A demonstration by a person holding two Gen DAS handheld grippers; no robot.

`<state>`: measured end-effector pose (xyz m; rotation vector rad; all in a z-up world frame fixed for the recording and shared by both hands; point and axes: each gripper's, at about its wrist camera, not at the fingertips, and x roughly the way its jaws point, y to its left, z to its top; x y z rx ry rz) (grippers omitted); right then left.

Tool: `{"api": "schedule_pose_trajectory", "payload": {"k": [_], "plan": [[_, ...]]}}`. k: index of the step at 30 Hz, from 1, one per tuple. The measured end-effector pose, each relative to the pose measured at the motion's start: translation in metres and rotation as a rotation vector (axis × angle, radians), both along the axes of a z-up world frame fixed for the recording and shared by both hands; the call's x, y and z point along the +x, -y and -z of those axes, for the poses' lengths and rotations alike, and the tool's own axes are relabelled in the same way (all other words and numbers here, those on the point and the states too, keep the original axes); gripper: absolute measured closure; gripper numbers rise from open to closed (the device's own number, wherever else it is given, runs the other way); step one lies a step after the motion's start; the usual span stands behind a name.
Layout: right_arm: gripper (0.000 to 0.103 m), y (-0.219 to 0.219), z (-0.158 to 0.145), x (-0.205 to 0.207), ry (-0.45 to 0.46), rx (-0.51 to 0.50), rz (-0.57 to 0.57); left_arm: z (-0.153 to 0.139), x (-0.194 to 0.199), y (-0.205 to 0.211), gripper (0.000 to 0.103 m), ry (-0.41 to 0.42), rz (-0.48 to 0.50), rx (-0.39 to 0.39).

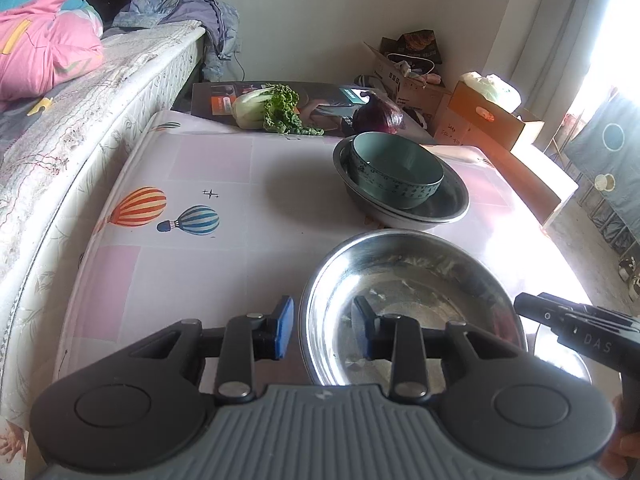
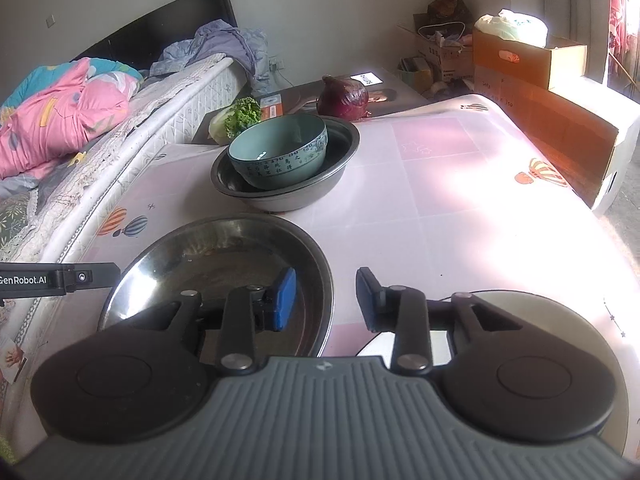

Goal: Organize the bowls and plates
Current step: 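Lower the steel plate onto the steel plate stack and open both grippers, then move both grippers to the white printed ceramic plate rim and close them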

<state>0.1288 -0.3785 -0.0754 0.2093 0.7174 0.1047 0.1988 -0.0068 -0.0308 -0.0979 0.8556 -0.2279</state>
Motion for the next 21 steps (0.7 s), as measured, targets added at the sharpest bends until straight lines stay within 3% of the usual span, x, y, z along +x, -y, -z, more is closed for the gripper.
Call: {"api": "schedule_pose_trajectory", "payload": {"k": [3,6,8,14,21], "plan": [[0.063,0.008,-0.004,-0.014,0.016,0.011,0.019,-0.006,-0.009,-0.002,0.066,0.011,0.001,-0.011],[0.059,0.017,-0.009,-0.029,0.028,0.030,0.032,-0.010,-0.019,-0.001,0.057,0.017,0.008,-0.015],[0.051,0.023,-0.010,-0.039,0.031,0.047,0.037,-0.013,-0.026,0.001,0.049,0.021,0.017,-0.013],[0.045,0.048,-0.015,-0.080,0.061,0.084,0.073,-0.021,-0.055,0.017,0.035,0.032,0.074,0.009],[0.044,0.099,-0.011,-0.129,0.092,0.089,0.166,-0.027,-0.089,0.053,0.029,0.051,0.204,0.005]]}}
